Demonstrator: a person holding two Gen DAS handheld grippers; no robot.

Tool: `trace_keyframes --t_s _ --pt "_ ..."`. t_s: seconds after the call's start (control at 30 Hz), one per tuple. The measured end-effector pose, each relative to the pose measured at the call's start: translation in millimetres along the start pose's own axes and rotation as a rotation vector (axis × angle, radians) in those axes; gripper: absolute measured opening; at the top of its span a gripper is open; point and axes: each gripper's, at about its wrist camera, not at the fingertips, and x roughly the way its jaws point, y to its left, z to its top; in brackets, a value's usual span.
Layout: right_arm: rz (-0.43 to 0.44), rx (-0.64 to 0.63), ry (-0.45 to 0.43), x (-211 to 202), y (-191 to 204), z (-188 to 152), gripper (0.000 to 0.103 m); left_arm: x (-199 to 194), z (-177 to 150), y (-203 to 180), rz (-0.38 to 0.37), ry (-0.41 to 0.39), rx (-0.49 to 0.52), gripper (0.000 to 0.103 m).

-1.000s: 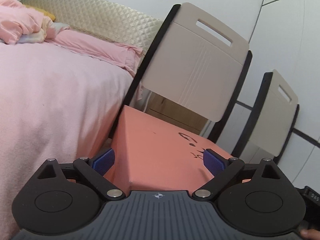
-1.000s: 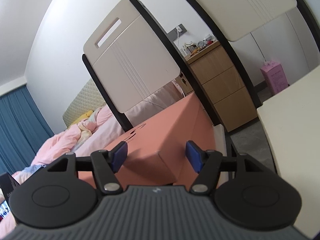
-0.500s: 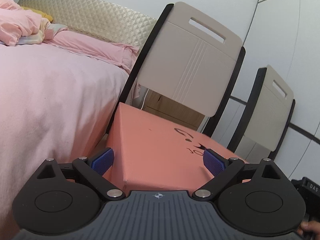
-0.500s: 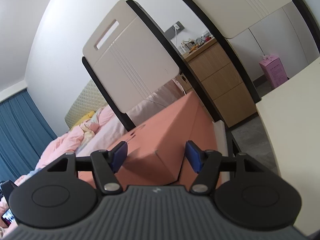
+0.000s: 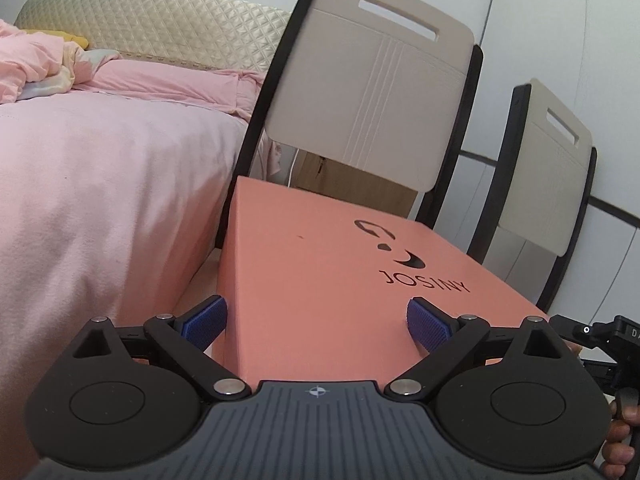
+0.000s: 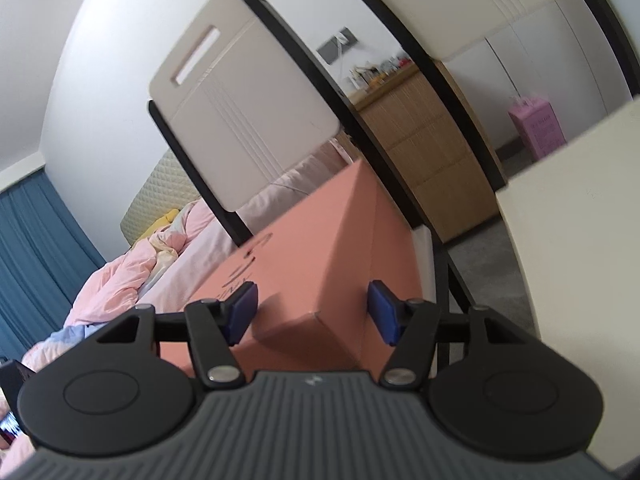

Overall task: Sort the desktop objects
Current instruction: 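Press the lid down over the box rim with both grippers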

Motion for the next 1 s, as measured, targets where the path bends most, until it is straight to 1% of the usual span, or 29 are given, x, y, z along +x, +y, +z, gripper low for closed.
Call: trace_keyframes --t_s 0.17,0.3,0.37,0.5,0.67,0.8,1.0 --pt "-0.023 0.019 0.002 -2 2 -5 0.06 10 5 1 0.015 0.015 0.015 0.098" --pt "-0.049 0.011 -0.009 0 12 -10 0.06 22 13 -1 0.06 0.016 0.053 0.098" --pt "-0.064 0.001 -0.009 2 19 -14 0.06 26 16 3 0.074 0.022 0.053 0.098" --pt "-0.086 -0.003 -0.012 2 29 -20 0.06 19 13 8 0.063 0.02 0.06 0.098" --pt "-0.087 -0.01 -0.011 -15 40 -33 0.06 10 11 10 0.047 0.009 0.077 0.098" --pt "-0.088 -0.011 -0.03 -27 43 -42 0.06 17 14 6 0.044 0.019 0.087 0.098" --pt "-0.113 -0.001 -0.054 -18 39 -36 0.061 32 19 0 0.048 0.035 0.096 0.098"
